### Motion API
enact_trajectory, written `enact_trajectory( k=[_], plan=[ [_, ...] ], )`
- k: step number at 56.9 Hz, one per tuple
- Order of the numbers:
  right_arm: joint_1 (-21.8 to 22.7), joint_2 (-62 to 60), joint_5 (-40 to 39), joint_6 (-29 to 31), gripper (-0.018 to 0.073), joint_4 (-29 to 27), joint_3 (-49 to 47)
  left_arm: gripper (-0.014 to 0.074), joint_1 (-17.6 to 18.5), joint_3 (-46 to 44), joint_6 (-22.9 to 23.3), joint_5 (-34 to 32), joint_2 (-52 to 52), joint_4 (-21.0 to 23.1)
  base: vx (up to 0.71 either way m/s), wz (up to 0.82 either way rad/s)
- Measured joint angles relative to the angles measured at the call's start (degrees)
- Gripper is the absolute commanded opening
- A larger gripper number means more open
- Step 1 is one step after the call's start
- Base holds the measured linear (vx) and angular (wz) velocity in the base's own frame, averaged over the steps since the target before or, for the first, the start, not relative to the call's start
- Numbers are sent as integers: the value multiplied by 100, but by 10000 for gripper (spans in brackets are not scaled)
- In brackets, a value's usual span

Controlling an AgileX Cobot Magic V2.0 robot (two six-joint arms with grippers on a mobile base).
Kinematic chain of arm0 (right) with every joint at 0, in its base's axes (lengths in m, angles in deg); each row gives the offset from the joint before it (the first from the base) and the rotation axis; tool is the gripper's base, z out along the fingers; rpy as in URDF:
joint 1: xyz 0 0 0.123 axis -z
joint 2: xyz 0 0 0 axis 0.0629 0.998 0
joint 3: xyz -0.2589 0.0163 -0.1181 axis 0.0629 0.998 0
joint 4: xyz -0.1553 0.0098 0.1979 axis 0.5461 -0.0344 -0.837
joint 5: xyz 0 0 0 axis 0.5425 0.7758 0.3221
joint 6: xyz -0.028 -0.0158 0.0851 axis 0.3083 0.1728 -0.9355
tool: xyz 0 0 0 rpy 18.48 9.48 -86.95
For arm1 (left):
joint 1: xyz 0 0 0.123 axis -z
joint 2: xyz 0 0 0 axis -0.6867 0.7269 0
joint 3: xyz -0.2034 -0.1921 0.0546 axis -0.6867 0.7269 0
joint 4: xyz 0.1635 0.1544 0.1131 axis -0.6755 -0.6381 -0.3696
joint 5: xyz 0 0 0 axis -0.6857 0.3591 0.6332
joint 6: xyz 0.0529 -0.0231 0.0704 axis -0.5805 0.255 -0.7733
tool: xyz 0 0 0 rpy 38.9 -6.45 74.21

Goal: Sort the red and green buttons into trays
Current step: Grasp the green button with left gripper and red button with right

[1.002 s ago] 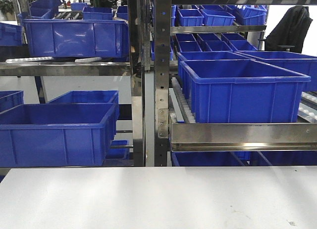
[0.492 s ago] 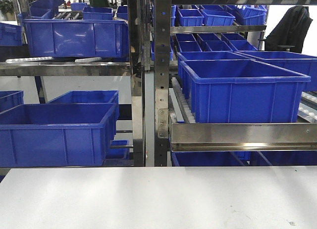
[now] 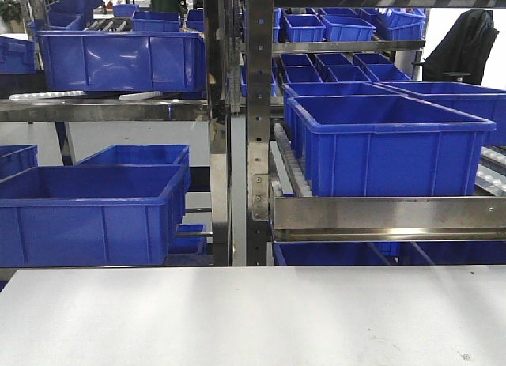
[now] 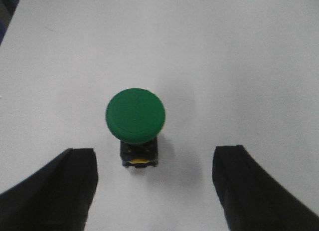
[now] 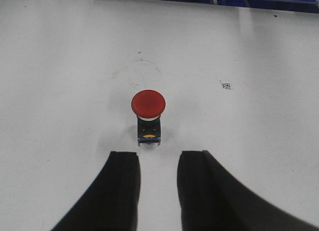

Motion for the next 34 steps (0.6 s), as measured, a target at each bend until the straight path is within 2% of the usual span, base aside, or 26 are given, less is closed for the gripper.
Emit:
enact_trajectory(
  k=[8, 16, 22, 29, 34],
  plan=[
    [0, 0, -7, 0, 299, 0, 0, 590, 0, 0, -755, -585, 299, 973, 0, 0],
    [0, 0, -7, 0, 299, 0, 0, 589, 0, -46, -946, -982, 656, 1208, 0, 0],
    [0, 0, -7, 0, 299, 0, 0, 580, 0, -62, -751, -1026, 942, 852, 0, 0],
    [0, 0, -7, 0, 299, 0, 0, 561, 0, -62, -238, -1291, 1223, -51, 0, 0],
    [0, 0, -7, 0, 299, 0, 0, 549, 0, -62, -56, -1642, 1414, -252, 0, 0]
  ],
)
